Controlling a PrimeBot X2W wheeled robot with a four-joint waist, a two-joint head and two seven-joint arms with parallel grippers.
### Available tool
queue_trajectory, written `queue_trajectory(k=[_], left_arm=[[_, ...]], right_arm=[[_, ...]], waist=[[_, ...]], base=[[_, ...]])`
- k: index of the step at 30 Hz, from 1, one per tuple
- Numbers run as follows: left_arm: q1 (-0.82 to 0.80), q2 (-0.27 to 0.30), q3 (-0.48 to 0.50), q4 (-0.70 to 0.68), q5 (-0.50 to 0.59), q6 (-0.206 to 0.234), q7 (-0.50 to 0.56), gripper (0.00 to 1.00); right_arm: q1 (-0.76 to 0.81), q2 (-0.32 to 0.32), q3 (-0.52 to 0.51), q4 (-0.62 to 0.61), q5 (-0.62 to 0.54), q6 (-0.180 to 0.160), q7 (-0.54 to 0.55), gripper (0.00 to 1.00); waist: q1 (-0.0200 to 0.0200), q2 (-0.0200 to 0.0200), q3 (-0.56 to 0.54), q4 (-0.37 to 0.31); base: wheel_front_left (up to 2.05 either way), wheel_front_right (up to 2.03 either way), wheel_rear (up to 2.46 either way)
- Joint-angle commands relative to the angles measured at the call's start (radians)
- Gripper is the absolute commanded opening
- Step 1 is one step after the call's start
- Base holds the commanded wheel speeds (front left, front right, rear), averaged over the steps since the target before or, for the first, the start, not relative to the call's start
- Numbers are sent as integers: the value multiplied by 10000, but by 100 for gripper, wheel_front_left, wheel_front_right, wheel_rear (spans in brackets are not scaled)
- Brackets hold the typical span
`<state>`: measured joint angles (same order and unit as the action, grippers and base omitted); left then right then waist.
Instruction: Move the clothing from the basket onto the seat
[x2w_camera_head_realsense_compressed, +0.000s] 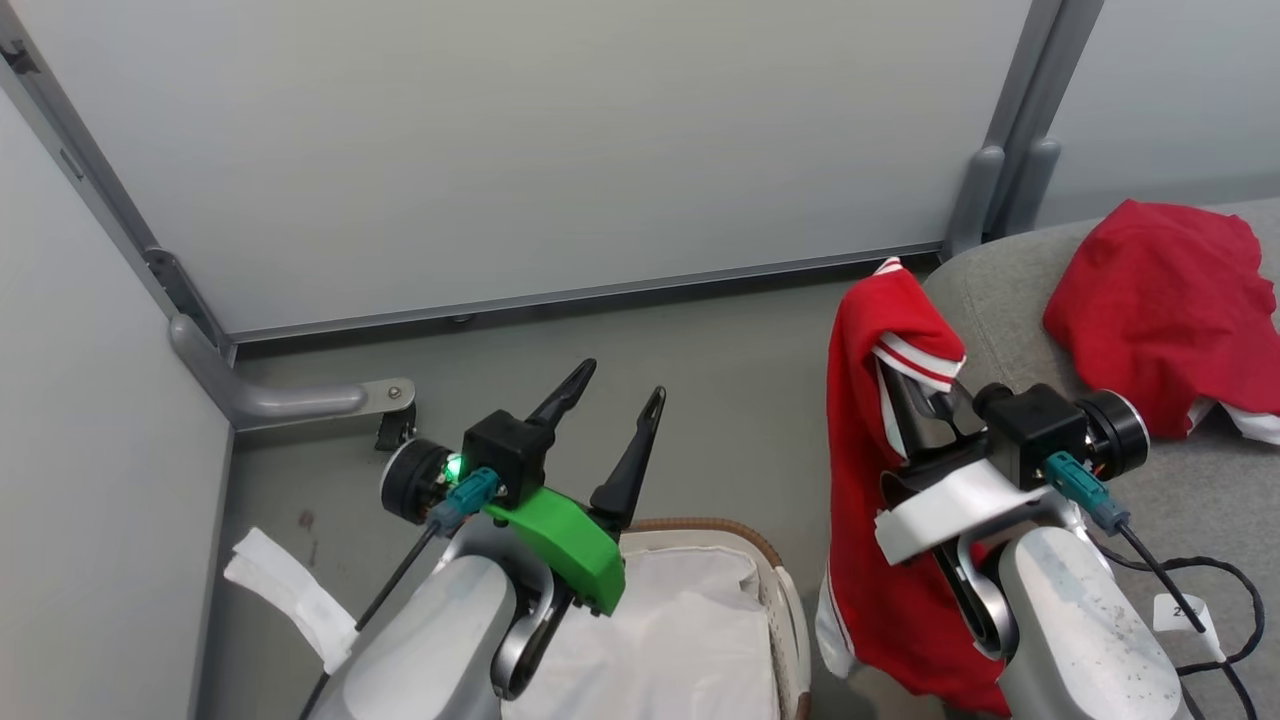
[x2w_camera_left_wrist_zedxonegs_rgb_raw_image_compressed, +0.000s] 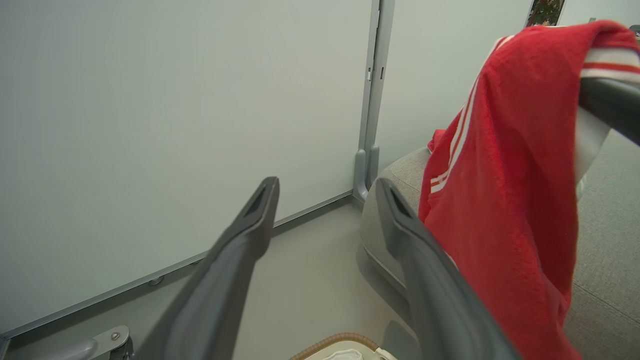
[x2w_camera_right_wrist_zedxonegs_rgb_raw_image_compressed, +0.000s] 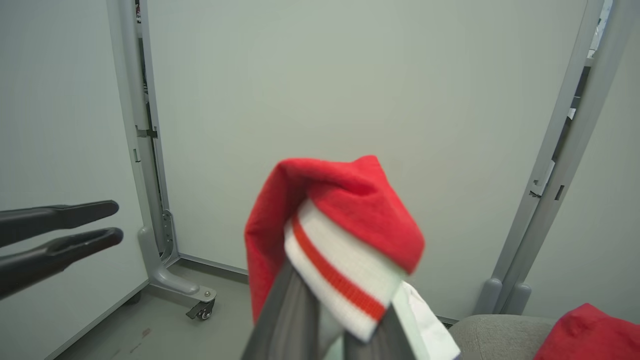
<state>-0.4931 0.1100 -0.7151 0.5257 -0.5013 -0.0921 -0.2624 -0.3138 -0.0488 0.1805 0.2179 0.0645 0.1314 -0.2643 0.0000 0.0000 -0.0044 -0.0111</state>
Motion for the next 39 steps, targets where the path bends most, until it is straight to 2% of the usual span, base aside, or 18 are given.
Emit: queue_trajectory(k=[1,10,15,31,39], left_arm=[[346,-48,97,-132,57,51,-18,100],[1141,-326,457,-515,629,-102,-20,100],[1395,-450,689,-692,811,-144,-21,100],[1373,-576,1022,-1060,1299,-290,-22,100],[1216,-570,772,-1115,1255,-338,-22,100]], right_arm=[[170,-32,-64,-74,-76,-14,-4,0],[65,-33,-320,-114,-219,-14,-2,0],[-80,-35,-532,-165,-352,-14,-4,0],[-414,-50,-1502,-635,-905,-14,-2,0],[-605,-35,-1977,-695,-803,-14,-3,0]], waist=[[0,0,-1,-4],[0,0,-14,-107],[0,0,72,-421],[0,0,1240,-3083],[0,0,1698,-3563]], base=[[0,0,0],[0,0,0],[0,0,0],[0,0,0],[0,0,0]])
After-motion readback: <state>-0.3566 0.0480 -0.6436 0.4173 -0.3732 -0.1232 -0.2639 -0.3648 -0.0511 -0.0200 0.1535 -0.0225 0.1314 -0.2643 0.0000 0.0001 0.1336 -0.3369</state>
